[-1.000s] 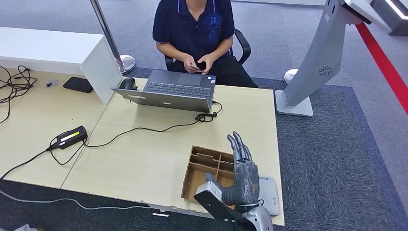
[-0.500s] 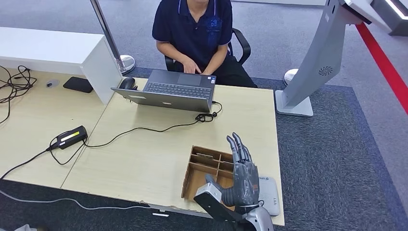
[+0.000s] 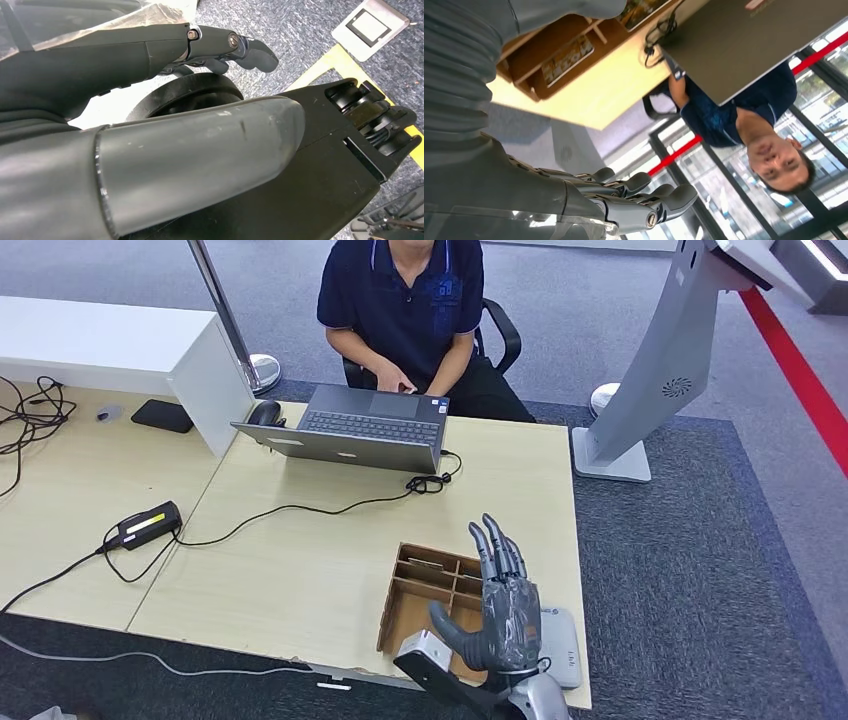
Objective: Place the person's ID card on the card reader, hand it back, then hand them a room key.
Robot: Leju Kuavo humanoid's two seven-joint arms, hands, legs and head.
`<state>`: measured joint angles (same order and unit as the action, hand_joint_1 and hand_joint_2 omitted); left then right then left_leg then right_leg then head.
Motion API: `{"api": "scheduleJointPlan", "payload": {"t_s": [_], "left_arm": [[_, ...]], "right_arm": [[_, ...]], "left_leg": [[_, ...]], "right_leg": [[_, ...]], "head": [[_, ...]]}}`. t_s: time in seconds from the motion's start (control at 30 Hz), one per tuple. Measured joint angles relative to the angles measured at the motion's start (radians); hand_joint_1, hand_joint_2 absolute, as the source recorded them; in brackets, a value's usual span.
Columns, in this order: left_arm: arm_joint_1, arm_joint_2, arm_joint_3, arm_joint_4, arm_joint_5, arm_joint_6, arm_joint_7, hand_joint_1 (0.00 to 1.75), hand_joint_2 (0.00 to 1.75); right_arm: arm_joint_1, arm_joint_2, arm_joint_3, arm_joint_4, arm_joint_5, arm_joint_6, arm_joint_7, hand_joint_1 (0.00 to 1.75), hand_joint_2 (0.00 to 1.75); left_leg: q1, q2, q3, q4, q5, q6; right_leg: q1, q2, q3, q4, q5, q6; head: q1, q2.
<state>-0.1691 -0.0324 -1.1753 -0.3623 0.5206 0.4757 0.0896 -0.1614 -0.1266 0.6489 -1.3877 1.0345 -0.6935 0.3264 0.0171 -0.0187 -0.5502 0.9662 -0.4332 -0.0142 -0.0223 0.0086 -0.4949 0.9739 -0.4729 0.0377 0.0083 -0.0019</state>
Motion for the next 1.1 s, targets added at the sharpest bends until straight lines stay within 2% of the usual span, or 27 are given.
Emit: {"api": "scheduleJointPlan", "payload": {"t_s": [0.1, 0.47, 0.7, 0.93, 1.1], "left_arm": [[0.000, 0.000, 0.000, 0.000, 0.000, 0.001, 0.000, 0.00, 0.00], [0.000, 0.000, -0.001, 0.000, 0.000, 0.004, 0.000, 0.00, 0.00], [0.000, 0.000, -0.001, -0.001, 0.000, 0.004, 0.000, 0.00, 0.00], [0.000, 0.002, -0.001, -0.003, 0.000, 0.003, 0.000, 0.00, 0.00], [0.000, 0.002, -0.002, -0.005, 0.000, 0.001, 0.000, 0.00, 0.00]], "right_arm": [[0.000, -0.006, 0.000, 0.001, 0.065, 0.000, 0.027, 0.00, 1.75], [0.001, -0.021, -0.002, 0.002, 0.155, 0.000, 0.076, 0.00, 1.75], [0.000, -0.028, -0.004, 0.011, 0.184, 0.004, 0.096, 0.00, 1.75], [0.014, -0.048, 0.000, 0.001, 0.198, 0.060, 0.135, 0.00, 1.75], [0.016, -0.056, 0.004, 0.001, 0.184, 0.067, 0.141, 0.00, 1.75]], "left_leg": [[0.000, 0.000, 0.000, 0.000, 0.000, 0.000], [0.000, 0.000, 0.000, 0.000, 0.000, 0.000], [0.000, 0.000, 0.000, 0.000, 0.000, 0.000], [0.000, 0.000, 0.000, 0.000, 0.000, 0.000], [0.000, 0.000, 0.000, 0.000, 0.000, 0.000]], "right_leg": [[0.000, 0.000, 0.000, 0.000, 0.000, 0.000], [0.000, 0.000, 0.000, 0.000, 0.000, 0.000], [0.000, 0.000, 0.000, 0.000, 0.000, 0.000], [0.000, 0.000, 0.000, 0.000, 0.000, 0.000], [0.000, 0.000, 0.000, 0.000, 0.000, 0.000]], "head": [[0.000, 0.000], [0.000, 0.000], [0.000, 0.000], [0.000, 0.000], [0.000, 0.000]]}}
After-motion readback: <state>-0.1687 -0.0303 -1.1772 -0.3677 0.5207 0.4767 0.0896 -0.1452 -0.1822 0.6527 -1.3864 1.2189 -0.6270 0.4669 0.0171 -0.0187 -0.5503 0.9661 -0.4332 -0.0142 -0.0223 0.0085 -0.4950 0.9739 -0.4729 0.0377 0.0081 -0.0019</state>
